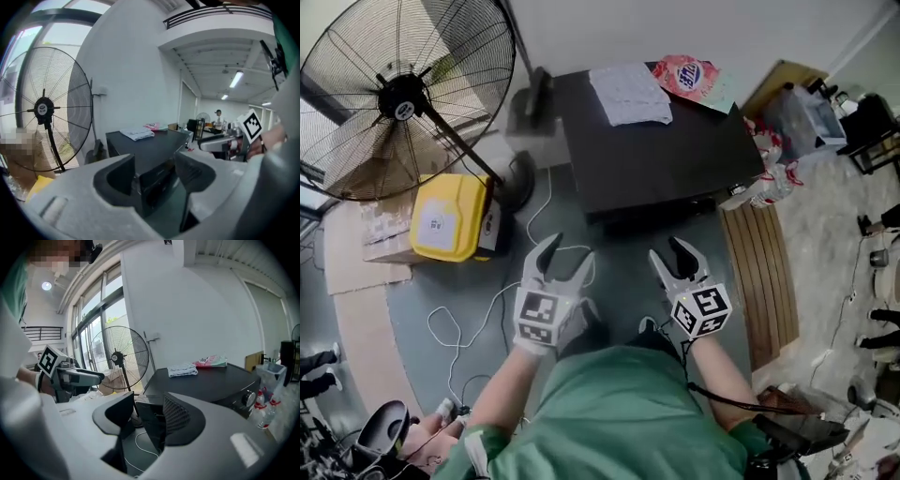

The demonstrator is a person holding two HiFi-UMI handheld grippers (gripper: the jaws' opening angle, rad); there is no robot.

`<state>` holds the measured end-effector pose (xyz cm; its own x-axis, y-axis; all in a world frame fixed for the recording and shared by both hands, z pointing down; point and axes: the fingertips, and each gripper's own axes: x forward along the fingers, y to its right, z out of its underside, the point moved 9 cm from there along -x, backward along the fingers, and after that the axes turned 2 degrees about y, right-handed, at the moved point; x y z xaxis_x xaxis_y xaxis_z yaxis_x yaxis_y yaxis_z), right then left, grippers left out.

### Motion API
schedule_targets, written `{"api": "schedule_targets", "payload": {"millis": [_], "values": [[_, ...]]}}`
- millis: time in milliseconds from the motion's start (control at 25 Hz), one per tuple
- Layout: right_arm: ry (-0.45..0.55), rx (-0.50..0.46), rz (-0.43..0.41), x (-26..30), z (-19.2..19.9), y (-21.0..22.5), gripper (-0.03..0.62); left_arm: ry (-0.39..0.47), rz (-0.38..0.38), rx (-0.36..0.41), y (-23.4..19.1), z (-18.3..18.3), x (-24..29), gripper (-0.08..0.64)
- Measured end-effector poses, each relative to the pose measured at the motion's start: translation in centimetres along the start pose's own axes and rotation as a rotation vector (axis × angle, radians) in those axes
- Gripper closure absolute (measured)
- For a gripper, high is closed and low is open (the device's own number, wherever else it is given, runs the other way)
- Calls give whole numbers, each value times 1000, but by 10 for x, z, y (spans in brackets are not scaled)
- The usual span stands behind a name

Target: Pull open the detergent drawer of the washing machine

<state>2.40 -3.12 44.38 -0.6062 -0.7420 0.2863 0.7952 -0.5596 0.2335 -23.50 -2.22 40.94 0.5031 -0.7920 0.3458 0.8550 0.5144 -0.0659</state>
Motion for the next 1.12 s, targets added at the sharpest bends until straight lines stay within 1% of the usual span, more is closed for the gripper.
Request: {"api": "schedule_targets", "payload": {"millis": [120,200,320,400,640,720,800,920,1120], "values": [[-14,22,9,14,15,2,402,-21,34,15,-13,6,7,292],[-36,15,7,25,30,7,402,-41,47,14,-18,10,13,293],[-87,16,-29,44,57,17,402,-62,57,5,-21,17,24,295],[-114,67,-70,56,74,26,402,-77,58,-5,-21,20,32,295],[-125,332,-197,90,112,61,402,-120,38,-18,-17,22,48,295],[-128,397,-224,102,123,73,402,-133,28,-29,-17,24,53,295],[-137,432,-246,115,132,84,400,-149,15,-45,-17,29,59,295],[-156,456,-270,131,143,101,400,-168,2,-57,-14,34,68,295],[-196,496,-304,156,161,117,345,-194,-15,-67,-14,39,79,295]]}}
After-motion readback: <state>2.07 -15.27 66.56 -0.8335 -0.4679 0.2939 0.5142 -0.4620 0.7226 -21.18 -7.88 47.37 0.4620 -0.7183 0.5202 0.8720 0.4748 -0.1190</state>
